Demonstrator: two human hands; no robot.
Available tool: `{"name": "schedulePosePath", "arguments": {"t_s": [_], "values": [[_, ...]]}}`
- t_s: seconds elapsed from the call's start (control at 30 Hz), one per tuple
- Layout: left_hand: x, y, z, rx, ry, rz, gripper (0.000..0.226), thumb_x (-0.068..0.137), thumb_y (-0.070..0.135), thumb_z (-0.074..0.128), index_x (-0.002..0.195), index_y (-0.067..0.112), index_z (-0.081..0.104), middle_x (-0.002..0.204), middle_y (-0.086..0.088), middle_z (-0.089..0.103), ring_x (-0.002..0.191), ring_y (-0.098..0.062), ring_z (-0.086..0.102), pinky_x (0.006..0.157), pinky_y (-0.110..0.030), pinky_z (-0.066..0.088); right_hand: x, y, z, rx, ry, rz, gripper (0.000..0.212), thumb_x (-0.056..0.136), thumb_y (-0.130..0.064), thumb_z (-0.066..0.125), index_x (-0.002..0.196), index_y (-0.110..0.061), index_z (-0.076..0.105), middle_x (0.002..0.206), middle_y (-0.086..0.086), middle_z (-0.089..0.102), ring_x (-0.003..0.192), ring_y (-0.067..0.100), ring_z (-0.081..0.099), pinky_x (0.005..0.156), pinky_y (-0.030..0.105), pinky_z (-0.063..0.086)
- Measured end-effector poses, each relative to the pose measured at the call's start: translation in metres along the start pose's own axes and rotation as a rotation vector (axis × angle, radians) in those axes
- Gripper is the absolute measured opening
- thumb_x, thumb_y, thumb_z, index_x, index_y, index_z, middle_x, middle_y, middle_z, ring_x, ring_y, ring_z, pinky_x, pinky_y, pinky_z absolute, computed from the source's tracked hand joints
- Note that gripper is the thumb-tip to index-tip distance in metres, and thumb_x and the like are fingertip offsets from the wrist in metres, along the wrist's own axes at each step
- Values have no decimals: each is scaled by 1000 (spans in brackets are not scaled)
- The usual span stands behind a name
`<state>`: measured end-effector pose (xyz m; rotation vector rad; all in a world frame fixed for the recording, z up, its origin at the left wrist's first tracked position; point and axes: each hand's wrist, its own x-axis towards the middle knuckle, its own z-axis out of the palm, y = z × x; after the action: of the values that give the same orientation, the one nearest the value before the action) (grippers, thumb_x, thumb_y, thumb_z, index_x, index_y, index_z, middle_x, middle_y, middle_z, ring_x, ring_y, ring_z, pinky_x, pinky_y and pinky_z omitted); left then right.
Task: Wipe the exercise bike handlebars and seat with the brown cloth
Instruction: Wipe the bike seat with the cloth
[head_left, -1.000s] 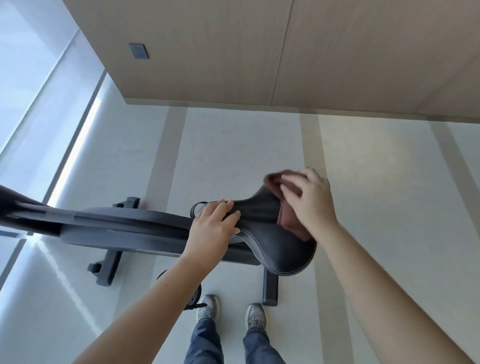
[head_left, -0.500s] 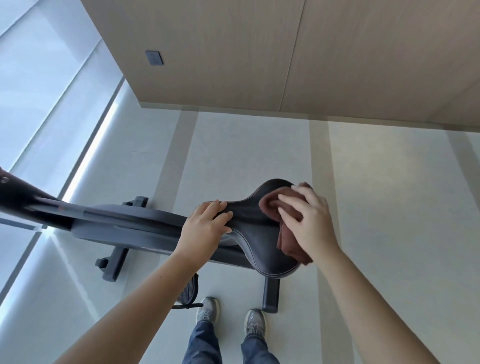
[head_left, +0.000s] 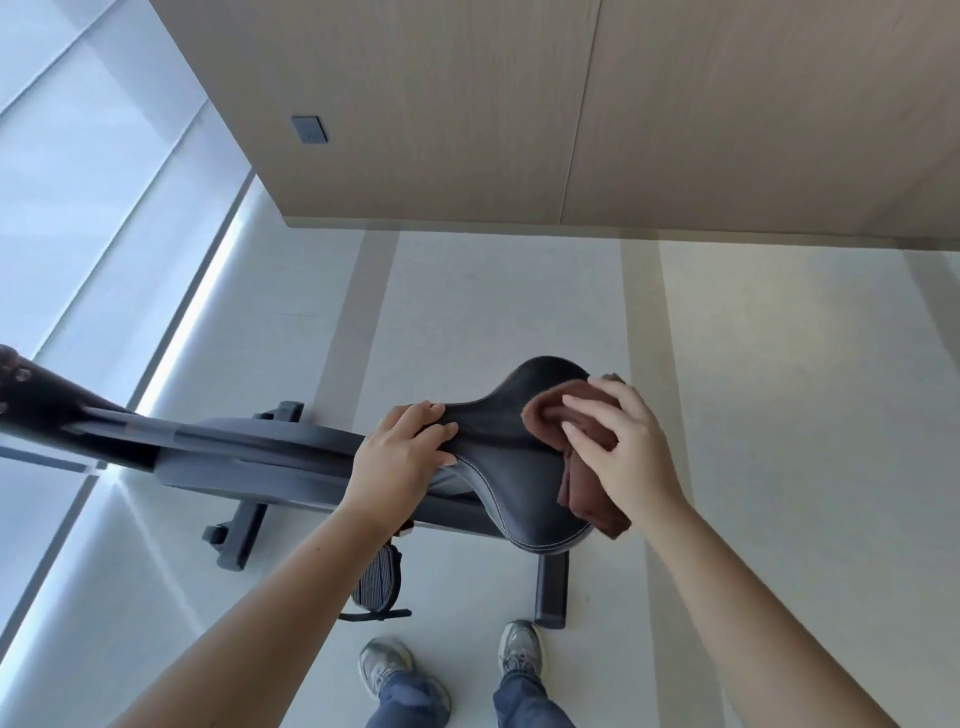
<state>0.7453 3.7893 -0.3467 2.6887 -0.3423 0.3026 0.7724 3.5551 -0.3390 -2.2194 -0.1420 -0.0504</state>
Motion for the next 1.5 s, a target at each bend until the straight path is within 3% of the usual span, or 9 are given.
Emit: {"name": "schedulePosePath", "arguments": {"t_s": [0.17, 0.37, 0.5, 0.67, 0.8, 0.97, 1.2, 1.37, 1.5], "values": [[0, -4, 0, -7, -28, 11, 28, 57, 3, 84, 83, 3, 72, 91, -14, 70, 85, -32, 66, 65, -40, 57, 53, -18, 14, -69, -6, 142, 24, 83, -18, 64, 106, -19, 67, 120, 3, 54, 109, 26, 52, 96, 28, 38], [0, -12, -1, -37, -58, 71, 32, 61, 8, 83, 90, 3, 70, 96, -13, 69, 88, -32, 65, 73, -42, 55, -53, -32, 29, -158, 256, 183, 22, 78, -13, 70, 100, -17, 70, 122, 4, 57, 107, 29, 51, 92, 22, 33], [0, -25, -9, -138, -129, 41, 44, 67, 11, 79, 107, 5, 63, 104, -10, 67, 98, -29, 61, 79, -38, 51, -50, -52, 55, -319, 423, 281, 16, 78, -13, 70, 94, -13, 71, 111, 12, 62, 95, 40, 52, 82, 39, 46], [0, -44, -14, -246, -243, 33, 50, 80, 12, 67, 126, 12, 47, 125, -4, 55, 112, -25, 51, 87, -36, 44, -35, -89, 107, -632, 330, 64, 10, 80, -23, 65, 87, -17, 71, 99, 11, 67, 80, 36, 58, 71, 42, 52], [3, -52, -15, -260, -270, 107, 47, 79, 8, 67, 123, 8, 50, 125, -5, 55, 113, -26, 51, 88, -36, 44, -35, -72, 86, -633, 320, -6, 13, 83, -24, 62, 91, -18, 71, 102, 9, 66, 79, 35, 56, 70, 42, 51], [4, -53, -14, -268, -256, 112, 46, 80, 10, 66, 123, 9, 49, 123, -2, 56, 110, -23, 51, 84, -33, 43, -34, -68, 77, -536, 505, 295, 17, 80, -19, 67, 95, -13, 71, 110, 12, 62, 92, 41, 53, 75, 42, 48], [5, -59, -15, -352, -314, 98, 50, 80, 4, 63, 125, 12, 45, 126, -1, 53, 110, -20, 51, 84, -27, 41, -38, -88, 125, -631, 503, -13, 15, 81, -20, 64, 94, -18, 71, 103, 9, 68, 86, 35, 60, 71, 40, 53], [9, -54, -16, -191, -312, 242, 43, 79, 6, 65, 120, 5, 53, 126, -7, 55, 113, -27, 48, 87, -36, 44, -76, -54, 84, -419, 755, 268, 20, 82, -14, 67, 101, -14, 70, 113, 13, 62, 98, 38, 56, 83, 42, 50], [12, -53, -17, -184, -267, 247, 38, 72, 2, 71, 109, 1, 61, 113, -9, 62, 100, -31, 57, 79, -34, 45, -71, -61, 106, -405, 862, 317, 18, 81, -12, 67, 99, -11, 71, 114, 14, 62, 102, 38, 55, 87, 41, 47]]}}
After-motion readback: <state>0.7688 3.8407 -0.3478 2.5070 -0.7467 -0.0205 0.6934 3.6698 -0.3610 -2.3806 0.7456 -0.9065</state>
